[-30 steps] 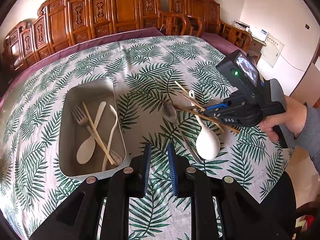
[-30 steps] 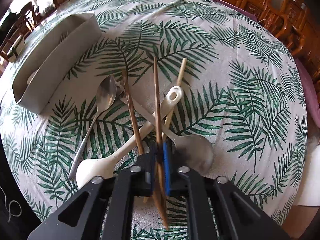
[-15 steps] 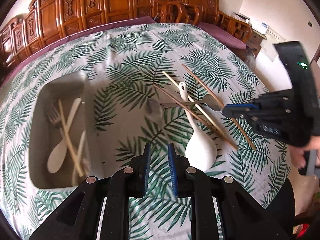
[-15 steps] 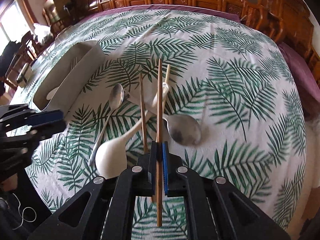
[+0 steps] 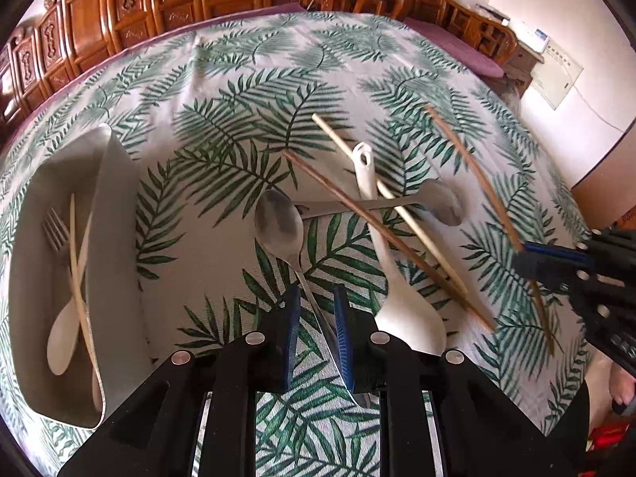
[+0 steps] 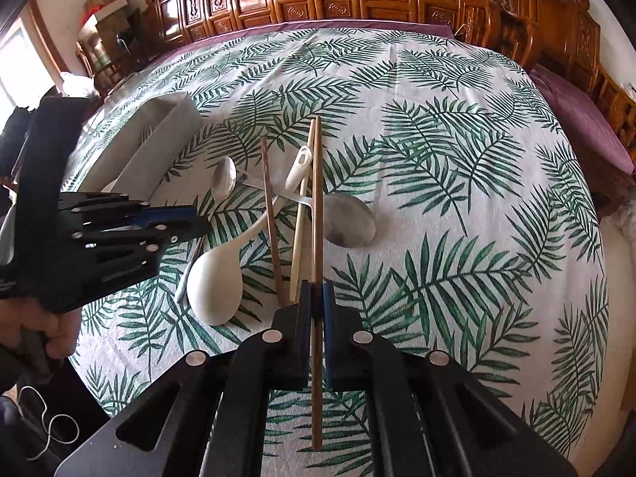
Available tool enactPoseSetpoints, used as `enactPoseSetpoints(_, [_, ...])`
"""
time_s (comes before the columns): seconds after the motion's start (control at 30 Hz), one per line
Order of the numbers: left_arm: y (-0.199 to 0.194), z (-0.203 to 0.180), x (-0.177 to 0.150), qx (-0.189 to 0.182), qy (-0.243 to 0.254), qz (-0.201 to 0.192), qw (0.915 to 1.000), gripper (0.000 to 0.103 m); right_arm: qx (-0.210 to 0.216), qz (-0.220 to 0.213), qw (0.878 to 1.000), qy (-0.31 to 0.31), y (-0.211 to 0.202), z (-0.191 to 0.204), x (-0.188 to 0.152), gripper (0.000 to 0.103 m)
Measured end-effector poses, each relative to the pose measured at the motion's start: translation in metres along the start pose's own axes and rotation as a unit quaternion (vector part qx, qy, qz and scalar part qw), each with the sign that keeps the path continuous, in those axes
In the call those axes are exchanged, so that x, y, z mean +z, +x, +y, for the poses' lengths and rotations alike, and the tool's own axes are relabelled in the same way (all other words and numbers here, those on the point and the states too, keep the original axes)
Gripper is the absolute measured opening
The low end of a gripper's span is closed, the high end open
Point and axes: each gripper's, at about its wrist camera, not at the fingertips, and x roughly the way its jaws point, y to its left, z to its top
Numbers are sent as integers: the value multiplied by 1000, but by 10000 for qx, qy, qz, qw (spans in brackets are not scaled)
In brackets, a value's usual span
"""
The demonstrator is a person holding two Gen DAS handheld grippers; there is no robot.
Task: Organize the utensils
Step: 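Lift the chopstick with the right tool while the left tool grasps a metal spoon handle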
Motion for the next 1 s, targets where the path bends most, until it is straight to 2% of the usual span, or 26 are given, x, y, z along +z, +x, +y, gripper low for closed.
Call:
enactPoseSetpoints(0.3, [8, -7, -3, 207, 177, 111, 9996, 18, 80, -26, 9999, -71, -1, 4, -5, 7])
enactPoseSetpoints(0.5, [8, -5, -4, 270, 349, 107, 9990, 6, 131, -50, 9999, -92, -3, 9, -6, 7])
enactPoseSetpoints(0.7, [6, 7, -2, 197, 248, 179, 9993, 0, 143, -72, 9998, -77, -6, 13, -9, 7])
enactPoseSetpoints(1.0, [-6, 20, -4, 104, 38, 73, 9999, 0, 126, -91, 9998, -107, -10, 20, -10, 7])
